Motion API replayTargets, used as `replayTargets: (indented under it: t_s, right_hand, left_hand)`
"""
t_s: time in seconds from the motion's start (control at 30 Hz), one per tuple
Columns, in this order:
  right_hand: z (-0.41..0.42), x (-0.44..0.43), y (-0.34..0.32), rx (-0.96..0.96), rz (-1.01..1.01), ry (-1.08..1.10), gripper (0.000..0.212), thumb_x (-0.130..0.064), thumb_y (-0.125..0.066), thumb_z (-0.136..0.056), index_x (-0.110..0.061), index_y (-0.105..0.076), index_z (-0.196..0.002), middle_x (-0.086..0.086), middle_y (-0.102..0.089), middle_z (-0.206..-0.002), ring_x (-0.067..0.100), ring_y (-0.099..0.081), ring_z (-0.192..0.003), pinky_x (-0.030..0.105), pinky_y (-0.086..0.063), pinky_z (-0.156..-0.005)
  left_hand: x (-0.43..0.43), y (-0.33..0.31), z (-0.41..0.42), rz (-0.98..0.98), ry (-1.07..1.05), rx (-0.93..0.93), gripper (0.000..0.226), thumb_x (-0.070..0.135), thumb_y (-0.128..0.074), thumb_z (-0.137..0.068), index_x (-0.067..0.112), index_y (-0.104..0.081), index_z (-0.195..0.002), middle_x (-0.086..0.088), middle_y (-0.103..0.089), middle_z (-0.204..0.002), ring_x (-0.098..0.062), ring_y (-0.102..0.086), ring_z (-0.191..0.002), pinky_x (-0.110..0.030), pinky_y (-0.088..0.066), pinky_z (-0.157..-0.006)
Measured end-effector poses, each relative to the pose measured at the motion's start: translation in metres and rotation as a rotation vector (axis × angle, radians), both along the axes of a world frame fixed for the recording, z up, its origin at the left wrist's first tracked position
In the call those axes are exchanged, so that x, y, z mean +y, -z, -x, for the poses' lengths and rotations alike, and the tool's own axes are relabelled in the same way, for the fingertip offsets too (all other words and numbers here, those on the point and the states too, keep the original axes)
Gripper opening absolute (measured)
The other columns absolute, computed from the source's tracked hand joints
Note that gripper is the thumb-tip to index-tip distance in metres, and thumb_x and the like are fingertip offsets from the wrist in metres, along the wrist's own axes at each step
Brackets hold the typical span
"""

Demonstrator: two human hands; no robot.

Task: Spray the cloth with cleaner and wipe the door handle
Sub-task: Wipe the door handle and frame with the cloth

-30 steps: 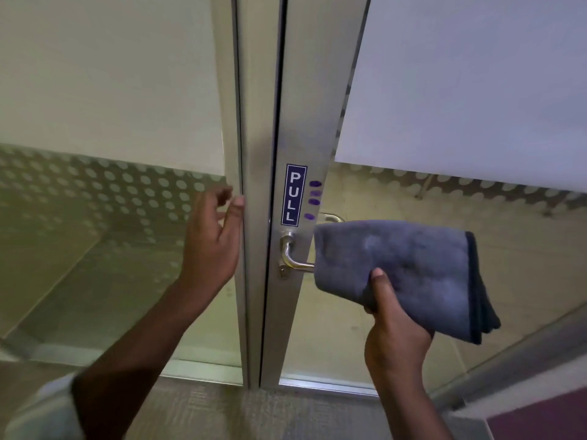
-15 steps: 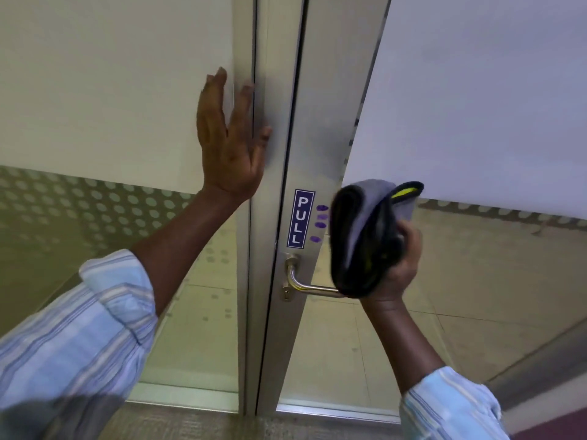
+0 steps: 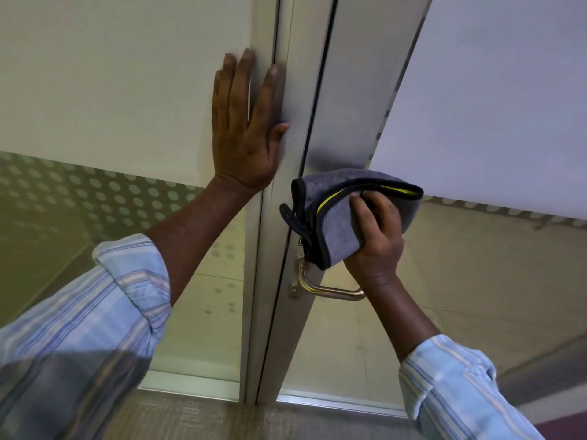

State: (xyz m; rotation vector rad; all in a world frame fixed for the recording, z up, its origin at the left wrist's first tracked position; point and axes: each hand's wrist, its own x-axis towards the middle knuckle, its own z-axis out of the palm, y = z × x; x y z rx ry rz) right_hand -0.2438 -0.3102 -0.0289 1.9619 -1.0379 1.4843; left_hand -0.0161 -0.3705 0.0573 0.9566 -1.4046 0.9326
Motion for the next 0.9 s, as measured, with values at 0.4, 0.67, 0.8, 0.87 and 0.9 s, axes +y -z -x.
replayTargets:
  t_s: [0.4,0.67,0.8,0.87,0.9]
  right_hand:
    - [0.004,-0.015,0.004,0.076,0.099,-0.003,0.05,-0.011,-0.076,-0.079,-0.013,-0.056,-0.125,0.007,-0.051,-0.123,0.027,-0.055,-0.093,0.035,-0.05,-0.074]
    - [0.007,-0.016,0.003,0.196,0.093,0.041,0.041,-0.021,-0.07,-0.086,-0.012,-0.057,-0.124,0.006,-0.05,-0.125,0.033,-0.062,-0.085,0.033,-0.045,-0.075]
    - [0.008,-0.015,0.001,0.216,0.078,0.061,0.037,-0.024,-0.069,-0.087,-0.008,-0.065,-0.12,0.012,-0.063,-0.12,0.031,-0.059,-0.085,0.032,-0.044,-0.075]
    - [0.008,-0.015,0.001,0.224,0.071,0.064,0.036,-0.023,-0.07,-0.087,-0.006,-0.067,-0.118,0.015,-0.067,-0.116,0.03,-0.057,-0.085,0.032,-0.044,-0.075]
    - [0.007,-0.015,0.002,0.227,0.068,0.063,0.035,-0.022,-0.069,-0.087,-0.006,-0.067,-0.118,0.015,-0.068,-0.115,0.029,-0.056,-0.086,0.031,-0.044,-0.075]
  left_hand:
    - [-0.004,-0.001,-0.002,-0.013,-0.038,-0.021,0.064,0.044,-0.025,-0.1,0.001,-0.034,-0.146,-0.032,-0.04,-0.147,-0.049,-0.03,-0.14,-0.045,-0.017,-0.123]
    - [0.0,-0.002,0.0,-0.034,-0.055,-0.032,0.067,0.045,-0.022,-0.1,-0.002,-0.036,-0.145,-0.034,-0.041,-0.146,-0.051,-0.03,-0.139,-0.046,-0.018,-0.123]
    - [-0.002,-0.002,-0.001,-0.031,-0.049,-0.029,0.066,0.044,-0.023,-0.1,-0.002,-0.035,-0.145,-0.033,-0.04,-0.147,-0.051,-0.029,-0.139,-0.046,-0.017,-0.123]
    - [-0.003,-0.002,-0.001,-0.03,-0.049,-0.028,0.065,0.044,-0.023,-0.1,-0.002,-0.035,-0.145,-0.033,-0.04,-0.147,-0.052,-0.029,-0.139,-0.046,-0.018,-0.123]
    - [-0.003,-0.002,-0.001,-0.03,-0.048,-0.029,0.065,0.044,-0.024,-0.1,-0.002,-0.035,-0.145,-0.033,-0.039,-0.147,-0.052,-0.029,-0.139,-0.047,-0.018,-0.123]
